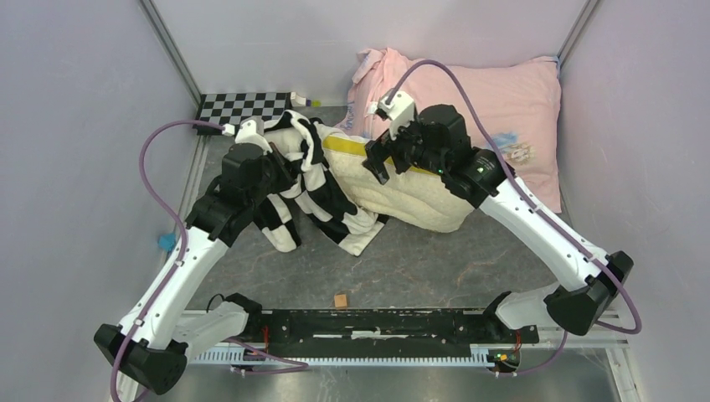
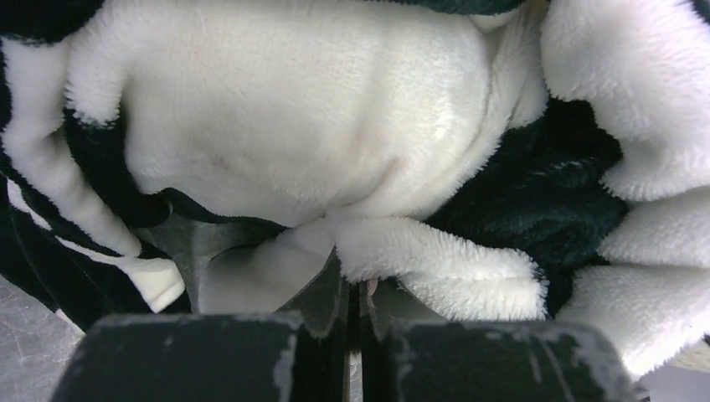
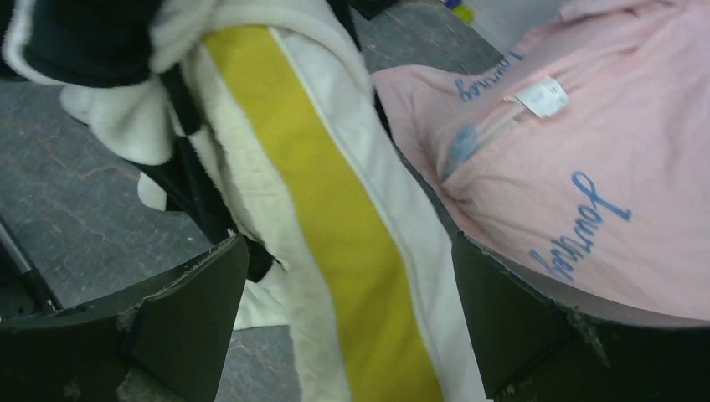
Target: Remove the pillowcase from the pillow
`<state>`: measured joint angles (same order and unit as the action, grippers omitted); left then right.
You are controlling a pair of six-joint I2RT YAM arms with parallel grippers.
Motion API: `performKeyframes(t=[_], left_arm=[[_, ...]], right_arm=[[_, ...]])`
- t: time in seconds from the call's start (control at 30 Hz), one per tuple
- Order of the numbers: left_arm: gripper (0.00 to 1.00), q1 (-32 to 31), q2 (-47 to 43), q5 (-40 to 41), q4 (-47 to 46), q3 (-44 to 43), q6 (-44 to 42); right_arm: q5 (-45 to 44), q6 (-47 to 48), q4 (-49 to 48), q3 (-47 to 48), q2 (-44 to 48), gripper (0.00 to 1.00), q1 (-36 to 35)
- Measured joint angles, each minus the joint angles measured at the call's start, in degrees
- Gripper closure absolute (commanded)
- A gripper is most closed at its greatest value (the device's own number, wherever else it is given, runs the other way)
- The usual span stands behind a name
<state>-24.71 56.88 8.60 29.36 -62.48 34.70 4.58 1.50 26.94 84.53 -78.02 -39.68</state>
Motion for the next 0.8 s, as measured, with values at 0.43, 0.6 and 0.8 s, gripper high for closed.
performKeyframes(t=[0.43, 0.6, 0.8], left_arm=[[0.98, 0.0, -1.53, 1.01, 0.42, 0.0, -0.11], [0.98, 0.0, -3.08, 4.15, 2.27, -0.37, -0.81], [0.98, -0.02, -3.32, 8.39, 5.38, -2.89, -2.21]], right_arm=[[-11.78, 6.84, 1.53, 10.97, -14.78, 0.31, -8.9], [-16.37, 6.6, -0.46, 6.51, -13.79, 0.94, -8.68], [-21.42, 4.07, -5.92, -6.29, -3.98, 1.0, -9.01]])
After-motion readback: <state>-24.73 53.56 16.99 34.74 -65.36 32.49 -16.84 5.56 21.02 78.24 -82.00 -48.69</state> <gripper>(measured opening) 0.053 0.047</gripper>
